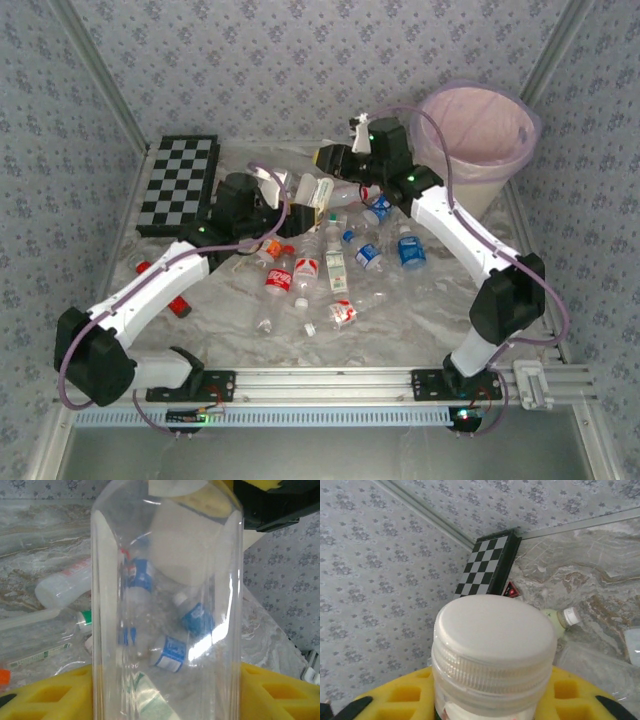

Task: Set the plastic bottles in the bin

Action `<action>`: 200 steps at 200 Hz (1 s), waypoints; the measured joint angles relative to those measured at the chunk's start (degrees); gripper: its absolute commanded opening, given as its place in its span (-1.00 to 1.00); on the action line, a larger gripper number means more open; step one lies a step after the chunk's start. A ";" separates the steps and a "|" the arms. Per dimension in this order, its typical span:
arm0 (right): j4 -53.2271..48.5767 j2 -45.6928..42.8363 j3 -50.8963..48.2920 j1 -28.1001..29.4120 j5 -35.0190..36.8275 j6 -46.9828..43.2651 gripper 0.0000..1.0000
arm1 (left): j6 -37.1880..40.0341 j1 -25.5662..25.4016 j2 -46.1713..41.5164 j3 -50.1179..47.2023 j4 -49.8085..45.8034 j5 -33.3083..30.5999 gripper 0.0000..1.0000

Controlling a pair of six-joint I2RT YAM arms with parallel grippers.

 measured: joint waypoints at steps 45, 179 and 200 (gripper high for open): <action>-2.01 -0.50 0.74 -0.76 0.00 -1.51 -0.53 | 0.00 -0.02 0.00 0.24 0.74 0.52 0.85; -16.37 -21.14 13.66 -25.38 21.05 -23.52 -0.83 | -2.69 5.46 0.98 2.93 -8.96 -7.10 0.98; -11.98 -20.98 12.31 -27.47 27.82 -27.28 -0.89 | -2.67 6.05 2.29 2.99 -12.87 -9.90 0.98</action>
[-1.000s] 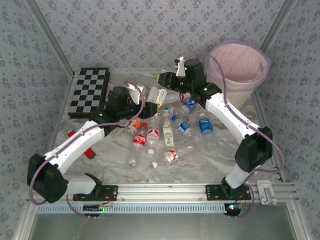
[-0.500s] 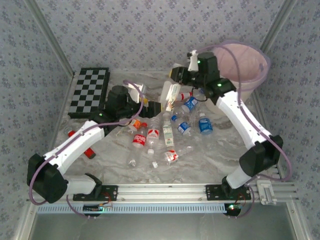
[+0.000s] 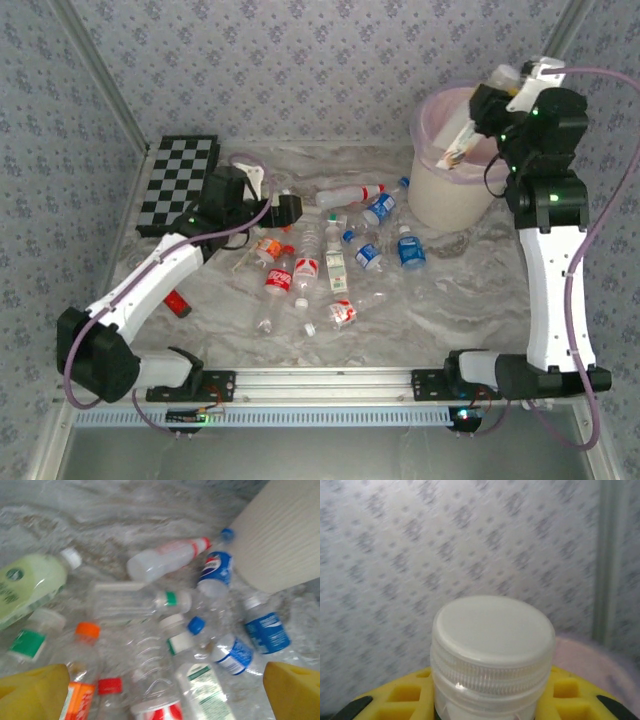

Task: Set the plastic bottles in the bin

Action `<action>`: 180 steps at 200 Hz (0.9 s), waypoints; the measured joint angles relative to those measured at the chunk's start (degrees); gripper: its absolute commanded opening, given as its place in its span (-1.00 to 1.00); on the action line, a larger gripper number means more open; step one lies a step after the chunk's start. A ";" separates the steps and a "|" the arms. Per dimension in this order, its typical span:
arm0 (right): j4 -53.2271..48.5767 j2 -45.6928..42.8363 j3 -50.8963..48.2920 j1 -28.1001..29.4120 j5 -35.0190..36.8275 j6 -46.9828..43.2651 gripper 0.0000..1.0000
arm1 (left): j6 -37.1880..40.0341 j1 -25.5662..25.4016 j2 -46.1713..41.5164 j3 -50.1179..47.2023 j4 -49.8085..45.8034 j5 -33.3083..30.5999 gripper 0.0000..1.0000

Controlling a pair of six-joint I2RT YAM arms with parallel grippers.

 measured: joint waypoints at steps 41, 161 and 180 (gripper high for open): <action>9.33 5.60 -3.63 -1.97 7.13 -5.31 -0.90 | -0.28 0.00 0.57 0.20 -3.69 -2.25 0.98; -22.14 50.66 35.43 -2.58 8.46 -9.42 -0.93 | 4.63 0.63 -0.13 5.20 -16.59 -3.85 0.98; -27.43 56.57 39.95 -2.58 6.43 -9.22 -0.90 | 5.99 1.22 -0.13 5.20 -19.80 -3.85 0.98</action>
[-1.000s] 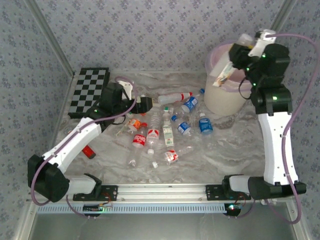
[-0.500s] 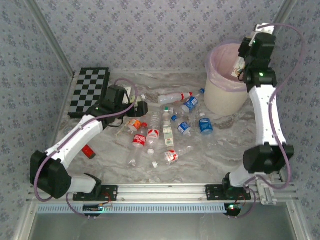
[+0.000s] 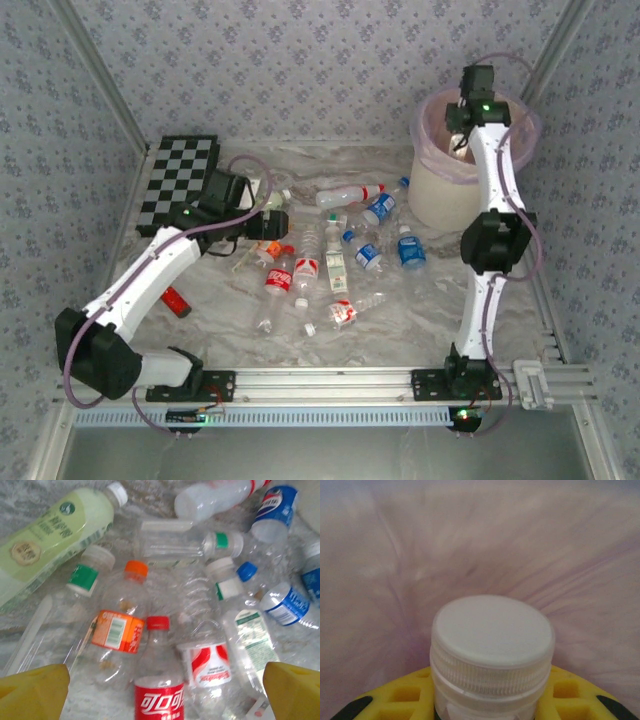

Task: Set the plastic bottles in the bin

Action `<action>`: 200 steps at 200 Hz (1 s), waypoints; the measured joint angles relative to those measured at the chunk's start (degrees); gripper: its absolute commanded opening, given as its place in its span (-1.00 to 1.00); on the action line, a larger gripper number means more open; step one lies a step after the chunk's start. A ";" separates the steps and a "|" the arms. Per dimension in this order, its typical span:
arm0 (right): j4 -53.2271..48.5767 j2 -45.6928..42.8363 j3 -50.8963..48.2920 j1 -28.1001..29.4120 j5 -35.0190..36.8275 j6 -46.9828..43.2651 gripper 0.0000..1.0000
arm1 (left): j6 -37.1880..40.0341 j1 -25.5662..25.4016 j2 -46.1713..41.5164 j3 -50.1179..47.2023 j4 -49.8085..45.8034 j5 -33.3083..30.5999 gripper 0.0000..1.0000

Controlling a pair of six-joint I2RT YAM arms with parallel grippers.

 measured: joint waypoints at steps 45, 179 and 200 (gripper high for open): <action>-4.17 4.37 -3.15 -0.11 -2.97 1.27 0.20 | 2.19 1.05 0.04 -0.35 -5.40 -0.02 0.98; -5.42 -22.97 -9.03 -4.07 -6.43 1.73 1.00 | 10.67 7.89 10.71 3.32 -6.03 -1.90 0.98; -3.02 -31.65 -14.93 -3.63 -9.22 1.84 0.98 | 15.15 12.48 17.68 9.07 -4.96 -1.70 0.98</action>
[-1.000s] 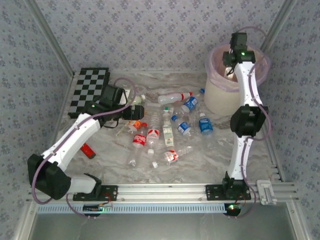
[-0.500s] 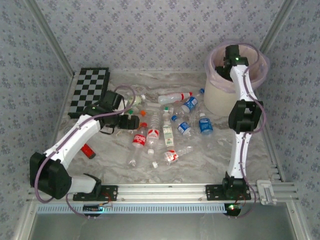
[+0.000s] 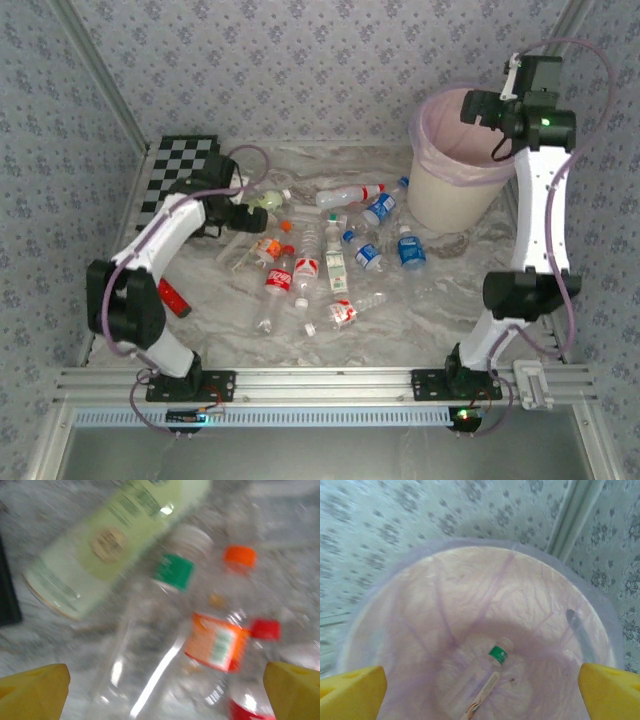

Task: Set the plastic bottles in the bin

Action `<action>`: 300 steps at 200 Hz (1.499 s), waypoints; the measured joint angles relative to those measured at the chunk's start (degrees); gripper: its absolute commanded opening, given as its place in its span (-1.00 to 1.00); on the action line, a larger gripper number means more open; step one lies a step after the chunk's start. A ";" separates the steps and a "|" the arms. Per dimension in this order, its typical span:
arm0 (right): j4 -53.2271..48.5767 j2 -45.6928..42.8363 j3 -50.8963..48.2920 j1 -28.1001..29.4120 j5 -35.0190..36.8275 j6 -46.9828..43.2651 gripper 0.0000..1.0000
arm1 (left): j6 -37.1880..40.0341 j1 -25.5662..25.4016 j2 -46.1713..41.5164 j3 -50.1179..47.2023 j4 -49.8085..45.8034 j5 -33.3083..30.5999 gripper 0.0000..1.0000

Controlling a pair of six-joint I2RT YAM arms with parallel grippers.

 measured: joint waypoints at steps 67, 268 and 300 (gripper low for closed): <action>3.34 -13.66 -17.29 4.31 -6.95 2.93 0.98 | 15.08 6.25 17.92 11.63 -0.31 0.83 0.93; 2.10 -25.68 -23.98 9.22 -7.74 5.81 0.97 | 23.08 7.02 29.24 29.55 -9.27 6.08 0.03; 10.62 -27.98 -27.02 15.93 -10.75 10.19 0.94 | 17.18 7.02 19.63 24.15 -4.26 11.80 -0.02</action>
